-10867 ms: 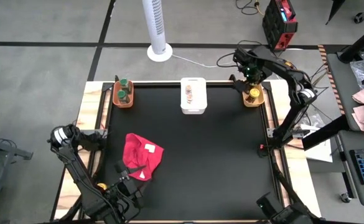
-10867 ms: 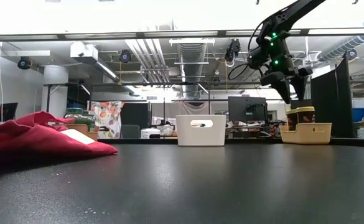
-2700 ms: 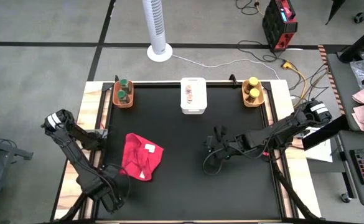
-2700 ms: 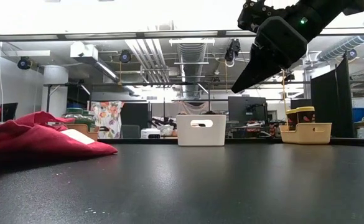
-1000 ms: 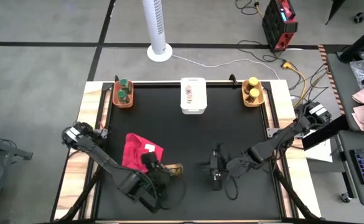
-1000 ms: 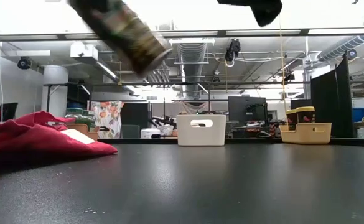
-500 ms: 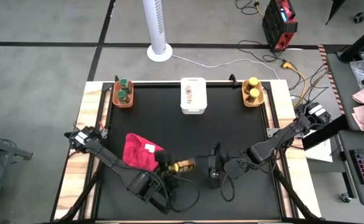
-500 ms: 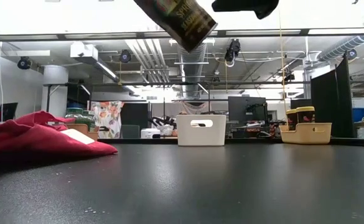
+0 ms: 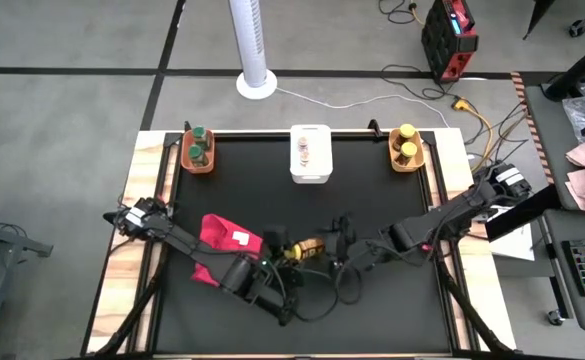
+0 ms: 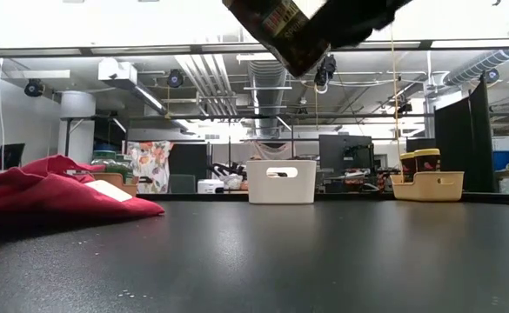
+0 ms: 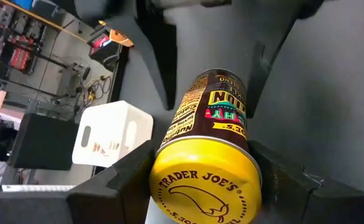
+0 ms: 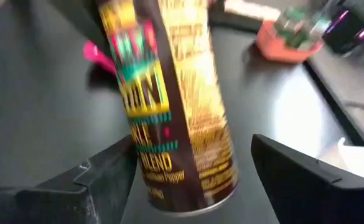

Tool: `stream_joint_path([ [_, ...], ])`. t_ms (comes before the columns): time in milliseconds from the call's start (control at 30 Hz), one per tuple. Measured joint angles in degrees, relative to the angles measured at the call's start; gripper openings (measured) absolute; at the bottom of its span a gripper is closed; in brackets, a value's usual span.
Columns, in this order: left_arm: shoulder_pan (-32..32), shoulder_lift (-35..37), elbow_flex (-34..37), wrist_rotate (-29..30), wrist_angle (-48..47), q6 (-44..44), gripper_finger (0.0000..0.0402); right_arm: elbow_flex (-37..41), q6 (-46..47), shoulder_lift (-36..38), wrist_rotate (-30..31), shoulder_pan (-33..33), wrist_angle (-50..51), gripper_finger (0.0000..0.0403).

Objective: Sort spices by type
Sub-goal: Put the yellow seasoning bottle into the yellow bin

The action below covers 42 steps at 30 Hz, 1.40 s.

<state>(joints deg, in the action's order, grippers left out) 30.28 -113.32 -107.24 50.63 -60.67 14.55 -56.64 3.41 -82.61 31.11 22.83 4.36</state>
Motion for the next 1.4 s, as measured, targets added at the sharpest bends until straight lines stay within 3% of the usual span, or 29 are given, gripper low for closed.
stream_joint_path([
  [200,-1.83,0.0,0.02,-2.14,0.52,0.51,0.0211,0.02,-2.89,0.02,-10.44,-4.54,2.55,0.0259],
  [367,-2.31,0.0,0.03,-2.54,0.57,0.72,0.0226,0.02,-6.05,0.02,-12.54,-5.6,2.57,0.0211],
  [633,-3.28,0.0,0.06,-2.17,0.79,1.02,0.0232,0.02,-5.54,0.15,-11.99,-5.62,3.48,0.0211],
  [1067,-4.75,0.31,0.06,-7.24,2.1,0.54,0.0253,0.16,-2.05,3.15,-12.07,-5.61,8.19,0.021],
  [1400,-2.94,0.89,0.08,-3.44,2.4,-3.52,0.0292,2.42,6.23,3.73,-11.27,-5.55,7.21,0.021],
])
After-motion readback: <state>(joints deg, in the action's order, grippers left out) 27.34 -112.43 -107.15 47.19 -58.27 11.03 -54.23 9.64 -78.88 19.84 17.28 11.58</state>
